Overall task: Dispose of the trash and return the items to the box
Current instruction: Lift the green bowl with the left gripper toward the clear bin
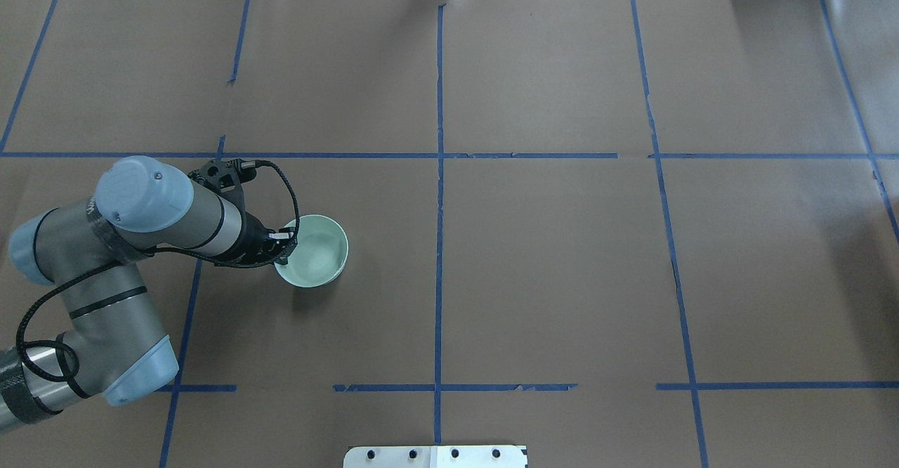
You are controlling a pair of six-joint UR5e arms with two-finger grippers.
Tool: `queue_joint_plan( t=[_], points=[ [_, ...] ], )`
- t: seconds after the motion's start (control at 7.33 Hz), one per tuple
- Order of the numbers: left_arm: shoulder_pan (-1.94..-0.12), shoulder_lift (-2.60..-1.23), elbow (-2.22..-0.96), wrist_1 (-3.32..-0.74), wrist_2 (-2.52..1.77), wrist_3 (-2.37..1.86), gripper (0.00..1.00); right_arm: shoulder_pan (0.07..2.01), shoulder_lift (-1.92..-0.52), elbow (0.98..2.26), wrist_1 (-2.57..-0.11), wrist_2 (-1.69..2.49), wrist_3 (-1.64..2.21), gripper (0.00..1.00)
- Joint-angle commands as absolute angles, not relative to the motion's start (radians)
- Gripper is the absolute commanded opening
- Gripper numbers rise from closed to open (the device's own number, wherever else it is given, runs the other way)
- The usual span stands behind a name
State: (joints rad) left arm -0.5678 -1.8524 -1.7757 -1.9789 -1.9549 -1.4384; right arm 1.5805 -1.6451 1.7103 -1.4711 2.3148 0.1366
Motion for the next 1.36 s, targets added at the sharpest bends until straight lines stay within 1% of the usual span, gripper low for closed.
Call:
queue_joint_plan(
  t=[0.0, 0.14, 0.27, 0.55, 0.82, 1.09, 1.23],
  points=[
    [-0.583, -1.803, -1.903, -1.941, -1.965, -1.44, 0.0, 1.58, -1.646, 1.71, -1.47, 2.315, 0.138, 1.0],
    [-0.619, -1.755, -2.011, -1.866, -1.977, -1.428, 0.0, 1.58, -1.646, 1.71, -1.47, 2.315, 0.14, 1.0],
    [-0.708, -1.766, -2.029, -1.817, -2.015, -1.422, 0.0, 1.582, -1.646, 1.71, -1.47, 2.315, 0.138, 1.0],
    [-0.81, -1.753, -2.026, -1.804, -2.074, -1.279, 0.0, 1.578, -1.646, 1.703, -1.474, 2.324, 0.141, 1.0],
    [-0.908, -1.752, -2.026, -1.732, -2.089, -1.125, 0.0, 1.578, -1.646, 1.698, -1.471, 2.408, 0.138, 1.0],
    [-1.038, -1.744, -2.01, -1.642, -2.14, -0.876, 0.0, 1.542, -1.646, 1.698, -1.474, 2.41, 0.136, 1.0],
    [-1.098, -1.715, -2.003, -1.622, -2.141, -0.77, 0.0, 1.534, -1.646, 1.698, -1.474, 2.411, 0.14, 1.0]
  ],
)
